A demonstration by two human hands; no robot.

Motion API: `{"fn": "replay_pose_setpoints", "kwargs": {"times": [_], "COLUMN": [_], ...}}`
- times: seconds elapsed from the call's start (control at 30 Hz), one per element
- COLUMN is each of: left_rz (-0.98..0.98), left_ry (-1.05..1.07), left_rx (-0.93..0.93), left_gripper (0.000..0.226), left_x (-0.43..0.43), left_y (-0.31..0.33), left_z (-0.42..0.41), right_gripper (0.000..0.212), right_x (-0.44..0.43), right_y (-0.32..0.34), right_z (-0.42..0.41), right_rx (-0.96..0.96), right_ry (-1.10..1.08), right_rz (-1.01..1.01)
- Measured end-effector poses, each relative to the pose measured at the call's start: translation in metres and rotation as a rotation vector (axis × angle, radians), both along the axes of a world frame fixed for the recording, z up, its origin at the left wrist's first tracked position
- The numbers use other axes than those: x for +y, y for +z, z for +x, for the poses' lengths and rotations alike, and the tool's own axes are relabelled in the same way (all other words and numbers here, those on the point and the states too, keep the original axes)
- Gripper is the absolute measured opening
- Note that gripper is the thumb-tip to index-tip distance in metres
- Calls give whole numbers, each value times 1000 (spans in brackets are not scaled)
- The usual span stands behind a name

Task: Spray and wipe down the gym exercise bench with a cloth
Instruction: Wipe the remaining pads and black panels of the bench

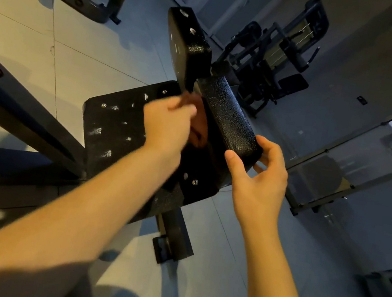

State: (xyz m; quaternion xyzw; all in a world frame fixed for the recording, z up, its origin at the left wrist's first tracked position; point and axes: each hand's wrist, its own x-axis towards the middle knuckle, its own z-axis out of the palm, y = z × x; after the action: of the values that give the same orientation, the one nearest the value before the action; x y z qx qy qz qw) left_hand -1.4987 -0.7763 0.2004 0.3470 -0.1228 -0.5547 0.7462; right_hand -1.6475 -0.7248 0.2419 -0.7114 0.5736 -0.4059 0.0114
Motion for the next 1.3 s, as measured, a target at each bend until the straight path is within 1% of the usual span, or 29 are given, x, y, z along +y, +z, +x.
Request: {"fn": "replay_pose_setpoints", "kwargs": {"times": [0.03,0.1,0.2,0.27,0.33,0.4,0.47,0.5,0.57,0.63,0.7,0.8,0.83,0.87,0.97,1.03,1.1,1.17,1.23,1.3], "left_rz": [7,77,168,157,71,-16,-43,-33,36,112,159,172,153,126,61,58,101,152,210,287], "left_ry": [36,48,-56,-163,-211,-108,35,81,94,11,-115,-311,-317,-282,-64,-3,-36,-98,-202,-338], "left_rx": [1,-53,-89,-117,-105,-62,-19,-24,-88,-119,-127,-110,-91,-65,32,13,1,0,1,31], "left_gripper": [29,27,19,24,30,31,34,33,25,21,19,14,14,15,26,26,22,23,23,16], "left_x": [-14,-35,-26,1,23,22,-2,-18,-43,-49,-35,-2,2,3,-19,-44,-64,-72,-65,-54], "left_y": [5,1,-20,-29,-26,-14,-4,-3,-10,-27,-43,-55,-54,-49,-29,-25,-31,-44,-57,-71], "left_z": [13,19,-12,-33,-39,-27,-4,6,12,-6,-33,-55,-55,-50,-20,0,5,-7,-27,-44], "right_gripper": [44,43,43,44,46,48,47,47,46,45,46,48,48,48,47,48,48,46,45,45], "right_x": [0,0,1,0,0,-2,-3,-3,-3,-1,-1,0,0,-1,-3,-3,-2,-1,-1,0], "right_y": [-1,-2,-2,-2,-1,-2,-3,-3,-4,-4,-4,-4,-4,-4,-3,-3,-3,-3,-3,-3], "right_z": [1,1,2,1,-1,-2,-1,-1,1,2,3,3,2,2,1,1,2,3,3,2], "right_rx": [0,5,10,12,15,10,-2,-6,-5,-3,-5,-11,-27,-45,-59,-54,-50,-47,-41,-39], "right_ry": [0,-4,-8,-7,-7,-4,-4,-5,-11,-18,-22,-24,-22,-21,-13,-13,-13,-9,-9,-10], "right_rz": [-4,-6,-17,-11,-9,-20,-30,-31,-28,-28,-30,-20,-20,-20,-26,-20,-15,-18,-20,-15]}}
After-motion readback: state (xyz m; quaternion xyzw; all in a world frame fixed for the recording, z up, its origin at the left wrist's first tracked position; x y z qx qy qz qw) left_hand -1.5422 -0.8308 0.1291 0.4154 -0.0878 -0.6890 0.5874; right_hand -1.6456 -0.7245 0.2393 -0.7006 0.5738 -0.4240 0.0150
